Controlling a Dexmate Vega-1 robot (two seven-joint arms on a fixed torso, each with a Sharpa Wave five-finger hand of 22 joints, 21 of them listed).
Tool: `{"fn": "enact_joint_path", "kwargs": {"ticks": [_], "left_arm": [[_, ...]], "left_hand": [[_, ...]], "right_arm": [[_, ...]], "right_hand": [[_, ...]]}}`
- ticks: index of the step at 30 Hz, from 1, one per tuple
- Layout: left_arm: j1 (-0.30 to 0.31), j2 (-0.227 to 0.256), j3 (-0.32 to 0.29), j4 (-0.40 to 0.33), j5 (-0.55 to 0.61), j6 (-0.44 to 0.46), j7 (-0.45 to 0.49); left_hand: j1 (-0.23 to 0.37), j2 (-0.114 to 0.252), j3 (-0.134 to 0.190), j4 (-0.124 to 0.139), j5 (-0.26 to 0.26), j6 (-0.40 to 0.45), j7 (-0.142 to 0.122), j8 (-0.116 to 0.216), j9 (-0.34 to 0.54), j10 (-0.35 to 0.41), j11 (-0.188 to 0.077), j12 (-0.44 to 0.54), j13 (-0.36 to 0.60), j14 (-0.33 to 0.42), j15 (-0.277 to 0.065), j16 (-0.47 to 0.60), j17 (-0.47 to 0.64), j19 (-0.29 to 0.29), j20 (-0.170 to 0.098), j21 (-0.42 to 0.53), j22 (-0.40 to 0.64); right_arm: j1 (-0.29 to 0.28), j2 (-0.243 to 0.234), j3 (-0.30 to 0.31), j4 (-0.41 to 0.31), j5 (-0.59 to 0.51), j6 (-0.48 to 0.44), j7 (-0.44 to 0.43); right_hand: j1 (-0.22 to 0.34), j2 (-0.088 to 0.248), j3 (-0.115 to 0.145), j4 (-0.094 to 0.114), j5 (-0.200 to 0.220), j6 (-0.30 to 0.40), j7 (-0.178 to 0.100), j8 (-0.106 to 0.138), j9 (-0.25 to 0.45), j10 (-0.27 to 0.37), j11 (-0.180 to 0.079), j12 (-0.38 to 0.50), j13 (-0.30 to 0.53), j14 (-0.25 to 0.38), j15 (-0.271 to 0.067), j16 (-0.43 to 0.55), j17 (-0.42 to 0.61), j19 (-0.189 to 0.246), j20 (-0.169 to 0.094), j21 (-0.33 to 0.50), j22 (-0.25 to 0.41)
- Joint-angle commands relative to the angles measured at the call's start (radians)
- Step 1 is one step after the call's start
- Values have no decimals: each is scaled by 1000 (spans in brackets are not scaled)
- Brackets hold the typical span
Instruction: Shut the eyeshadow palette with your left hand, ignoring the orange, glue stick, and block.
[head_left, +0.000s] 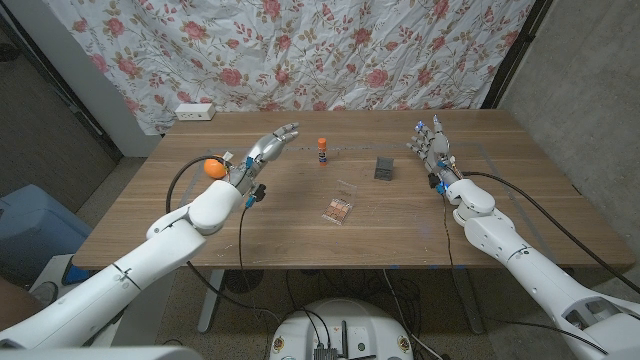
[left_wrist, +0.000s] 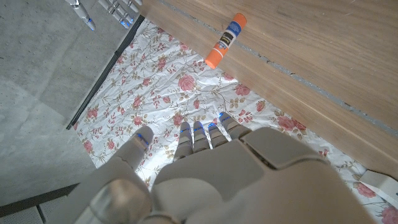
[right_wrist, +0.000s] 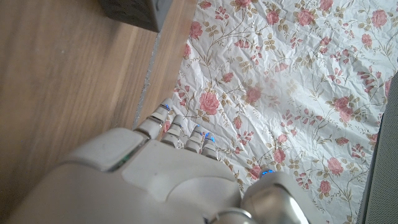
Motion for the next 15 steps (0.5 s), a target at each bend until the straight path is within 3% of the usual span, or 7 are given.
{"fn": "enact_joint_path", "kwargs": {"ticks": [1, 15], "left_arm": [[-38, 20, 43, -120, 144, 154, -13], [-82, 30, 117, -246, 290, 270, -78]], "left_hand": [[17, 85, 3, -13, -3, 3, -5, 4, 4, 7, -3, 0, 3, 5, 1, -2, 2, -6, -15, -6, 2], [30, 87, 7, -32, -6, 8, -6, 1, 4, 12, -6, -3, 3, 0, 3, -6, 3, -26, -16, -14, 2]], "right_arm": [[0, 0, 0, 1, 0, 0, 0], [0, 0, 0, 0, 0, 0, 0]], "right_hand": [[0, 99, -1, 5, 3, 0, -8, 5, 5, 2, -5, 5, 2, -4, -119, 3, 4, 4, -1, 6, 3], [0, 99, -1, 5, 3, 0, -8, 5, 5, 2, -4, 6, 2, -3, -118, 3, 4, 4, 0, 6, 3]]}}
